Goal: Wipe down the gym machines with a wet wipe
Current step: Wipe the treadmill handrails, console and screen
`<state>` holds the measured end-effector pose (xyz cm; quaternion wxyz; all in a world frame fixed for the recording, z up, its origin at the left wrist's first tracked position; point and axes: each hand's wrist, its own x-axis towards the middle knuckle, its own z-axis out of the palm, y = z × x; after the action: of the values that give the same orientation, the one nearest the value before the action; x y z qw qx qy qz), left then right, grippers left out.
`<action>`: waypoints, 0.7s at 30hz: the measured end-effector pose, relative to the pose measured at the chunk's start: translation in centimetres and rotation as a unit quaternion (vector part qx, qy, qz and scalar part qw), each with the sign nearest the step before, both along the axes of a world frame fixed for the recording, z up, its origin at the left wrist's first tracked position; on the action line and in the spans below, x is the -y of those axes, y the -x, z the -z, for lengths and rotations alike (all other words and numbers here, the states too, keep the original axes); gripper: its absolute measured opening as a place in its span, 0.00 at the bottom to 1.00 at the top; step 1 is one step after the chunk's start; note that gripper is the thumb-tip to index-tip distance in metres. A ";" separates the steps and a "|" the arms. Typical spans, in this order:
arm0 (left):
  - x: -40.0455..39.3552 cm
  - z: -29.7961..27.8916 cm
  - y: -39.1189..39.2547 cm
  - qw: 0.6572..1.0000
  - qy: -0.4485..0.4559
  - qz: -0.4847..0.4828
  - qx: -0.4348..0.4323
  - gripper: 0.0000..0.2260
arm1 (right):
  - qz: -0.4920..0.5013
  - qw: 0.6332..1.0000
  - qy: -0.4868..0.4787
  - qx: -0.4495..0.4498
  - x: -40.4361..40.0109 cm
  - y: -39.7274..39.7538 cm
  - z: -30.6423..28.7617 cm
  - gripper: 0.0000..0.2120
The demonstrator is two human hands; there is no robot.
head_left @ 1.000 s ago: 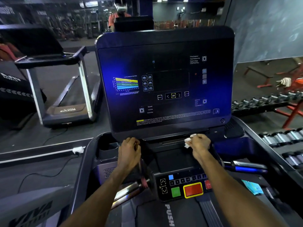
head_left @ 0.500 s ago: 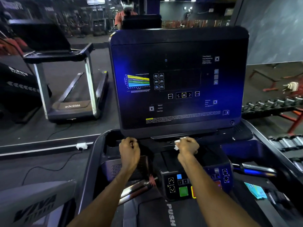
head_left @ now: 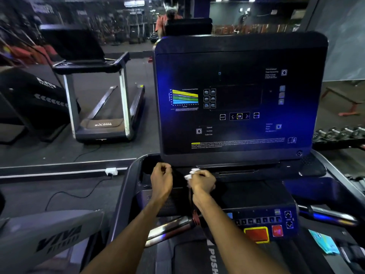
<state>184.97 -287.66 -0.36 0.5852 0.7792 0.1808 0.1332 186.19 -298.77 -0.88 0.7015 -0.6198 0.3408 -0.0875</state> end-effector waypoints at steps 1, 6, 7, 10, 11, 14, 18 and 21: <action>0.1 -0.4 0.2 1.000 0.004 -0.001 -0.001 0.04 | -0.029 1.000 0.000 0.008 -0.8 0.3 -0.3 0.11; 0.0 -2.3 1.1 0.995 0.102 -0.007 0.012 0.06 | -0.059 0.992 0.096 0.063 -1.0 0.8 -0.1 0.13; -0.2 -2.2 1.1 0.995 0.104 -0.005 0.005 0.05 | -0.059 0.988 0.123 0.067 -1.2 1.1 -0.1 0.12; -1.0 -1.9 1.2 0.993 0.113 0.006 -0.017 0.05 | -0.155 0.959 0.221 0.091 -2.8 1.3 -0.3 0.11; -1.2 -1.9 1.2 0.992 0.123 0.010 -0.021 0.06 | -0.210 0.938 0.254 0.103 -3.1 1.4 -0.6 0.12; -1.4 -2.0 1.0 0.990 0.138 0.001 -0.010 0.09 | -0.291 0.874 0.341 0.187 -3.4 0.9 -2.5 0.10; -1.5 -2.4 0.6 0.986 0.164 -0.015 -0.007 0.18 | -0.345 0.721 0.525 0.291 -3.9 -0.6 -5.7 0.10; -1.8 -1.9 -0.5 0.983 0.179 -0.021 -0.018 0.22 | -0.389 0.618 0.608 0.312 -2.5 -1.1 -5.8 0.12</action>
<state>185.49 -285.82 1.56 0.7091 0.6601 0.2283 0.0966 187.29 -296.29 4.87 0.1969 -0.9145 -0.3026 -0.1823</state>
